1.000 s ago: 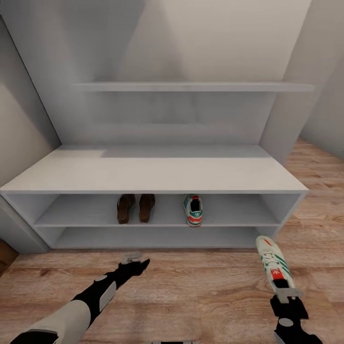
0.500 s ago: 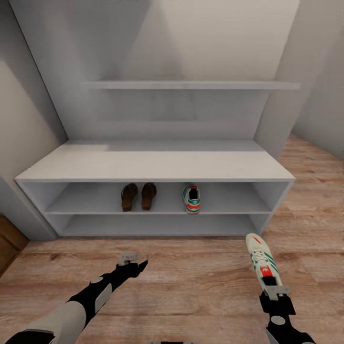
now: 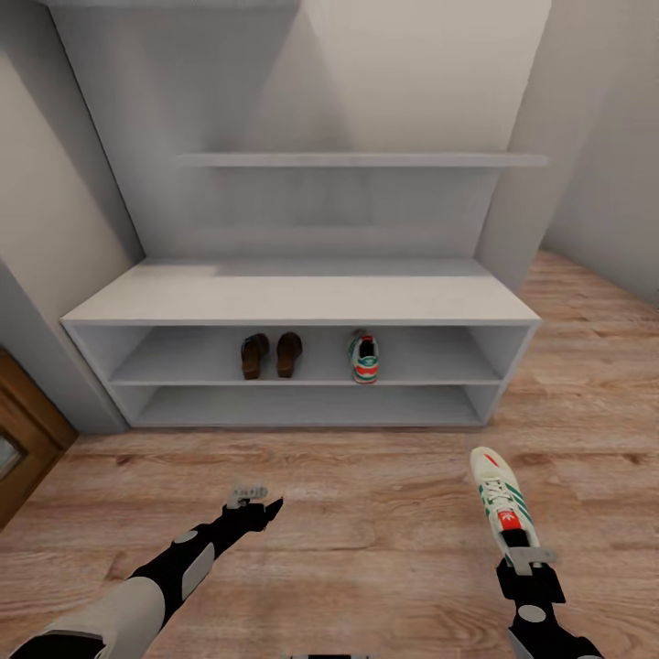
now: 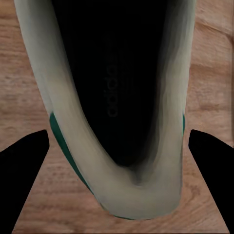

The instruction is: Pick up the two gym shoes and the two sandals from the corridor floor and place them onto the hallstand (shoe rack) in the corridor, making sure they are on the rack and not on the floor. Arrange them so the two gym shoes are next to each other and the two sandals are next to each other.

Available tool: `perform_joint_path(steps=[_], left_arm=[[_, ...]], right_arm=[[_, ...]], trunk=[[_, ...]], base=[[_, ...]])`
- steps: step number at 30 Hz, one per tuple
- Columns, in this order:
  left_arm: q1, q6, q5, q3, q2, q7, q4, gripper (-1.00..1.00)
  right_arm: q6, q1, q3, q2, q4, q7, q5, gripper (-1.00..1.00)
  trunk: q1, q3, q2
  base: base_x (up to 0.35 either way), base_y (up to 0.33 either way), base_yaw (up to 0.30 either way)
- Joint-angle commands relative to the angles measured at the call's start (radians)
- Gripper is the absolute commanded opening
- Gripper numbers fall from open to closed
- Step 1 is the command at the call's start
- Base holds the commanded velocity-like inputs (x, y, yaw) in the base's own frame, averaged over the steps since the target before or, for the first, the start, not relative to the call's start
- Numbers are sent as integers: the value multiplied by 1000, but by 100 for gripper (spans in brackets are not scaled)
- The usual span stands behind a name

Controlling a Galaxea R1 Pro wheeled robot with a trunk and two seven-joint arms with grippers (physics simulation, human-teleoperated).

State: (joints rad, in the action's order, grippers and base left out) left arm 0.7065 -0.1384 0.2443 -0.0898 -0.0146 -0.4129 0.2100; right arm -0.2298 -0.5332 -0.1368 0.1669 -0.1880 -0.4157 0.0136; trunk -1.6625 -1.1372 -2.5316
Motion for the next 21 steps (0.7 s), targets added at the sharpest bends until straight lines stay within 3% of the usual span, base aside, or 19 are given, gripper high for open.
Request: perform_joint_path(steps=[1,14,21], left_arm=[[1,-4,9,-8,-1,-1,-1,100],[1,-30,9,-8,-1,-1,-1,100],[1,-31,9,-8,-1,-1,-1,100]], right_arm=[[0,-1,-6,0,1,-6,2,-100],[0,-1,-6,-16,1,-6,2,-100],[0,-1,-6,-32,1,-6,2,-100]], trunk=[[1,-1,0],[1,-1,0],[1,-1,0]], base=[[-338,0,0],[-199,0,0],[-74,0,0]])
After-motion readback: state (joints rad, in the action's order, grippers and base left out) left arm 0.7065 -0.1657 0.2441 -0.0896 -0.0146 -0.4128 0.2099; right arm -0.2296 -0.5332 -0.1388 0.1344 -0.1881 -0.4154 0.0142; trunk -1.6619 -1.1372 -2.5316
